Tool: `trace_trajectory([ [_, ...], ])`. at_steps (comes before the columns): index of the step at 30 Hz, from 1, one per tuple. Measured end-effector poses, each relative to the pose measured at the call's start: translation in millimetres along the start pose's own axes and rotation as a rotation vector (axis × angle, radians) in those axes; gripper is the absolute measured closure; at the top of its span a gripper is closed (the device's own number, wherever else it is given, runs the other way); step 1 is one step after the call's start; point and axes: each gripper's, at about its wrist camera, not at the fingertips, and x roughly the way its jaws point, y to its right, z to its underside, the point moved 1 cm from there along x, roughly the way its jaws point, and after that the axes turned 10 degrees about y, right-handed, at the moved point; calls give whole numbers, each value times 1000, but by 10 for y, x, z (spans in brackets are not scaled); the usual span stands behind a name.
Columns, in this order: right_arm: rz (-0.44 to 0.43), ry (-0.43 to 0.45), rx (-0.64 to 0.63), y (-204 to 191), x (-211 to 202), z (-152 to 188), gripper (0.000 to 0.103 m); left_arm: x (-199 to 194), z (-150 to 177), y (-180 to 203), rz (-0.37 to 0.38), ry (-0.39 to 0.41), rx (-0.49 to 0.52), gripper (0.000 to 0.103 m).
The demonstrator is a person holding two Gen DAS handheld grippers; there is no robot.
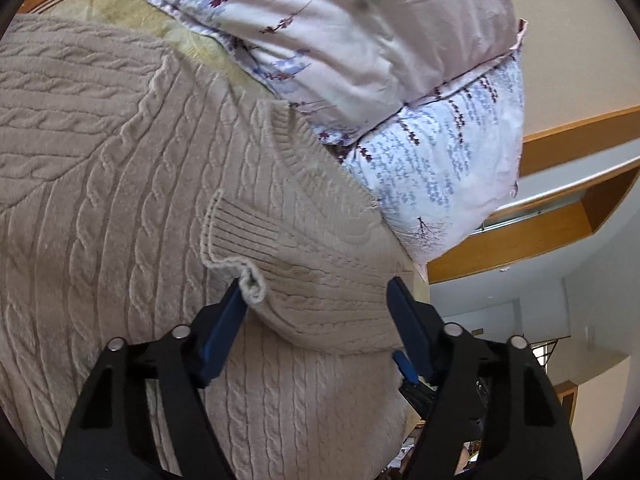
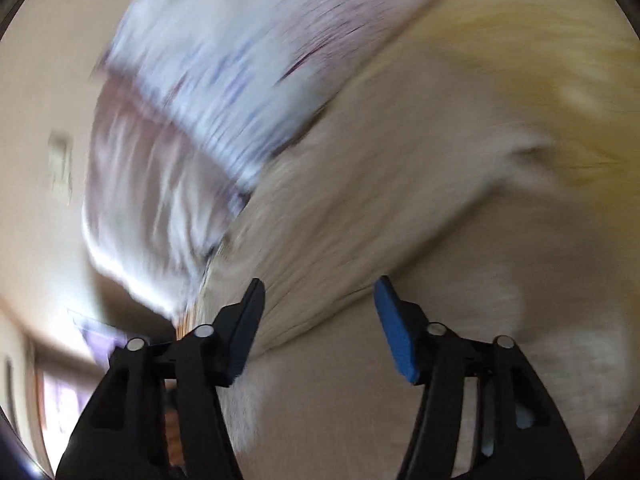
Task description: Fold small clothes
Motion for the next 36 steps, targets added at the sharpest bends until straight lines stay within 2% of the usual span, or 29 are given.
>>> trace_trajectory([
  [5,27,93,97,235,-3,-195,61,94,-65,-46,-27,-1,10,53],
  [10,30,147,126,320,0,-280,68,147,-162,-48,-41,-22,-4,55],
  [13,28,152,118,316,-9,-282,68,123,-178,-78,-26,-45,-26,50],
  [15,28,149,115,320,-16,-286,68,73,-171,-114,-8,-61,-64,41],
  [16,29,147,114,324,-25,-285,68,37,-165,-124,4,-67,-82,31],
  [17,29,145,113,318,-22,-283,68,-20,-157,-134,5,-63,-94,26],
  [21,34,146,98,304,-17,-273,68,-115,-144,-150,-20,-37,-74,26],
  [24,33,149,99,306,-15,-276,68,-53,-164,-181,-42,-38,-92,36],
  [27,31,158,98,310,-15,-281,69,61,-205,-212,-59,-42,-101,60],
  [28,37,164,94,308,-10,-283,71,106,-213,-229,-67,-45,-100,77],
  [29,44,168,88,310,-4,-288,79,141,-217,-237,-74,-51,-93,94],
  [31,50,183,60,306,3,-288,94,231,-246,-187,-100,-63,-33,98],
  [34,6,247,27,257,-103,-263,95,189,-354,74,-63,-22,97,98],
  [36,-22,308,-5,208,-196,-234,95,101,-449,267,-30,46,197,98],
])
